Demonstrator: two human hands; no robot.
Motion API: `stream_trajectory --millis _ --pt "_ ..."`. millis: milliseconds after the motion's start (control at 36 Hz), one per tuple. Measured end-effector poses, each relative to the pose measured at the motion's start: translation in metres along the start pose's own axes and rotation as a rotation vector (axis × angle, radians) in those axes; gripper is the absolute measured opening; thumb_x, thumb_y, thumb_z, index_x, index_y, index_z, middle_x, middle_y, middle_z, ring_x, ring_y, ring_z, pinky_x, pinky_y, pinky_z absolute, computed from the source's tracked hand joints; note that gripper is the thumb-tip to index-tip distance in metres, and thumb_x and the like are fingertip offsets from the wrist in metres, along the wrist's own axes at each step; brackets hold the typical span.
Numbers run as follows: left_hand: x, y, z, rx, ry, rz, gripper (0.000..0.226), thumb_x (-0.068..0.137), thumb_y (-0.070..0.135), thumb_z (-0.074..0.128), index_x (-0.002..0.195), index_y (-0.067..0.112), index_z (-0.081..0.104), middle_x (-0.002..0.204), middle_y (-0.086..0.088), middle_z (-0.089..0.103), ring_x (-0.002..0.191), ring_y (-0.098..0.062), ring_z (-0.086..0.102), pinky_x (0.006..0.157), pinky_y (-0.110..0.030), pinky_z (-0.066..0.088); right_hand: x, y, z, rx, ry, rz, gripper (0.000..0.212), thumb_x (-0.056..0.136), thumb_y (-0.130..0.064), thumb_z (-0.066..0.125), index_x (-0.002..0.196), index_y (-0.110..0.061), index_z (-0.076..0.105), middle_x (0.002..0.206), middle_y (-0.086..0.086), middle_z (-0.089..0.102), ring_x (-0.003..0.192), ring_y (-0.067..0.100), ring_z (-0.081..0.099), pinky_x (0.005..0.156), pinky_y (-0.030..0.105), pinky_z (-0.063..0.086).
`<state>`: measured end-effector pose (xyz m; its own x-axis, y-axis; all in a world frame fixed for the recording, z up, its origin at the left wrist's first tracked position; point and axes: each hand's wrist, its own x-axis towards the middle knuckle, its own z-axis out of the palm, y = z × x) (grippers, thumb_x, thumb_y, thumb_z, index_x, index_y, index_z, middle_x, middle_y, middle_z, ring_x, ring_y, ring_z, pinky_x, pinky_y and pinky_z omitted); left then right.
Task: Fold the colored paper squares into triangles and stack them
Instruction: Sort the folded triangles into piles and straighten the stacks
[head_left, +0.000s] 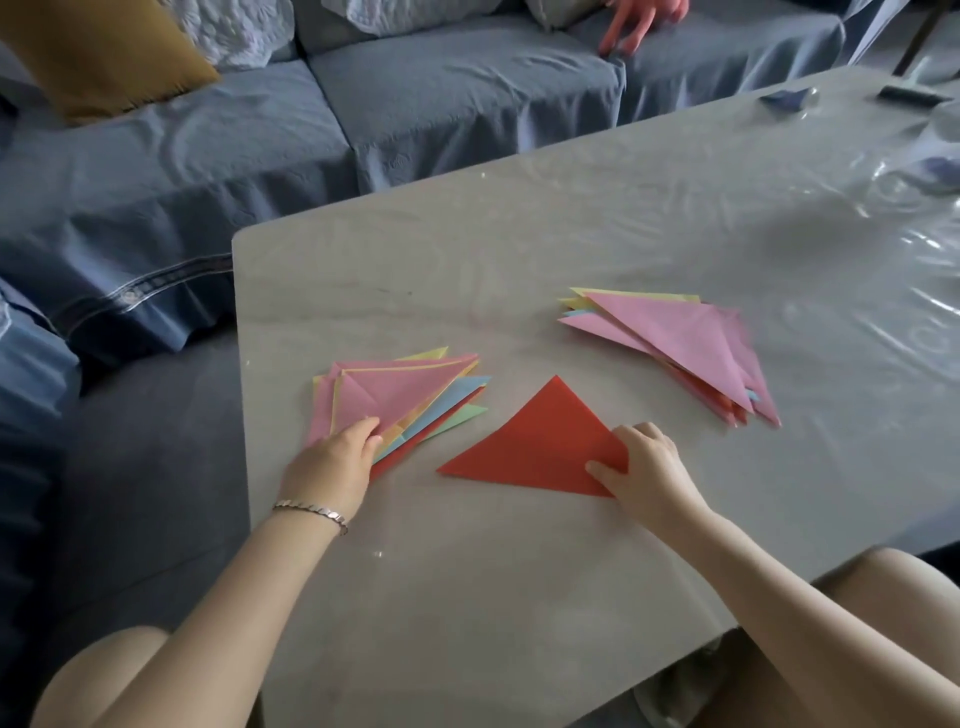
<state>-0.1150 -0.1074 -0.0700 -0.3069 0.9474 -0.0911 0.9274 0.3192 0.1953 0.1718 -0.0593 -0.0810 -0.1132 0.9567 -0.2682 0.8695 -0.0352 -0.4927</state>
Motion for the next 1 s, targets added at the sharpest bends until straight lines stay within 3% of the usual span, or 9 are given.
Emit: stream_trajectory --millis 83,194,250,361,417,611,750,889,1000 --pt "0.004 -0.003 -0.003 0.065 0.002 0.043 0.032 0.098 0.021 0.033 0.122 0.014 0.054 0.106 -0.014 0.064 0.093 -0.034 0.058 0.073 -0.037 0.045 -0.004 0.008 -0.001 0.099 0.052 -0.060 0.006 0.088 -0.019 0.058 0.089 -0.014 0.056 0.083 -0.001 0.047 0.085 0.022 0.045 0.063 0.024 0.024" --pt "0.007 -0.002 -0.006 0.035 0.033 0.054 0.029 0.097 0.018 0.038 0.115 0.014 0.060 0.100 -0.014 0.066 0.090 -0.035 0.059 0.071 -0.035 0.044 -0.007 0.017 -0.003 0.160 0.028 -0.094 0.007 0.087 -0.014 0.058 0.082 -0.012 0.055 0.070 -0.001 0.049 0.069 0.020 0.044 0.056 0.029 0.027" --pt "0.007 0.001 -0.005 0.076 0.080 0.070 0.026 0.095 0.014 0.040 0.109 0.012 0.062 0.092 -0.015 0.067 0.083 -0.035 0.060 0.063 -0.033 0.041 -0.007 0.021 -0.004 0.190 0.036 -0.115 0.009 0.087 -0.013 0.058 0.080 -0.014 0.054 0.066 -0.004 0.048 0.064 0.017 0.043 0.054 0.020 0.031" --pt "-0.002 0.016 -0.008 0.088 0.337 0.259 0.008 0.072 -0.006 0.068 0.073 0.002 0.068 0.045 -0.013 0.055 0.036 -0.030 0.051 0.037 -0.025 0.036 -0.001 0.025 -0.009 0.381 0.122 -0.090 0.015 0.084 -0.006 0.062 0.086 -0.019 0.057 0.077 -0.002 0.061 0.069 0.017 0.054 0.062 0.022 0.041" --pt "-0.006 0.026 -0.006 0.074 0.525 0.384 0.009 0.070 -0.001 0.063 0.065 0.004 0.067 0.038 -0.008 0.050 0.029 -0.025 0.047 0.033 -0.019 0.034 0.006 0.024 -0.015 0.589 0.203 -0.031 0.023 0.084 -0.001 0.062 0.098 -0.019 0.058 0.089 0.004 0.066 0.074 0.013 0.061 0.071 0.026 0.048" --pt "-0.019 0.056 0.004 0.016 0.687 0.603 0.012 0.073 0.001 0.059 0.074 0.006 0.070 0.055 -0.003 0.064 0.044 -0.021 0.057 0.047 -0.028 0.042 0.051 0.030 -0.062 0.544 0.583 0.078 0.053 0.089 -0.008 0.055 0.138 -0.018 0.037 0.113 0.016 0.054 0.097 0.026 0.052 0.084 0.028 0.038" --pt "-0.020 0.073 0.012 -0.030 0.676 0.651 0.014 0.073 0.002 0.062 0.083 0.004 0.072 0.073 -0.004 0.072 0.057 -0.017 0.066 0.058 -0.023 0.044 0.072 0.046 -0.073 0.360 0.551 0.087 0.034 0.090 -0.002 0.048 0.118 -0.015 0.061 0.124 0.015 0.041 0.111 0.027 0.048 0.095 0.018 0.028" --pt "-0.021 0.092 0.017 -0.068 0.619 0.738 0.019 0.075 0.003 0.054 0.079 0.002 0.072 0.080 -0.008 0.073 0.072 -0.017 0.071 0.064 -0.024 0.054 0.071 0.057 -0.065 0.083 0.481 0.143 0.025 0.090 -0.014 0.053 0.112 -0.015 0.064 0.144 0.014 0.026 0.131 0.033 0.021 0.108 0.035 0.020" --pt "-0.019 0.101 0.031 -0.055 0.508 0.776 0.015 0.068 0.000 0.060 0.075 0.005 0.072 0.080 -0.006 0.073 0.075 -0.017 0.071 0.067 -0.026 0.055 0.044 0.042 -0.051 0.127 0.557 -0.080 0.019 0.085 -0.010 0.055 0.097 -0.009 0.070 0.137 0.021 0.038 0.129 0.037 0.030 0.105 0.038 0.026"
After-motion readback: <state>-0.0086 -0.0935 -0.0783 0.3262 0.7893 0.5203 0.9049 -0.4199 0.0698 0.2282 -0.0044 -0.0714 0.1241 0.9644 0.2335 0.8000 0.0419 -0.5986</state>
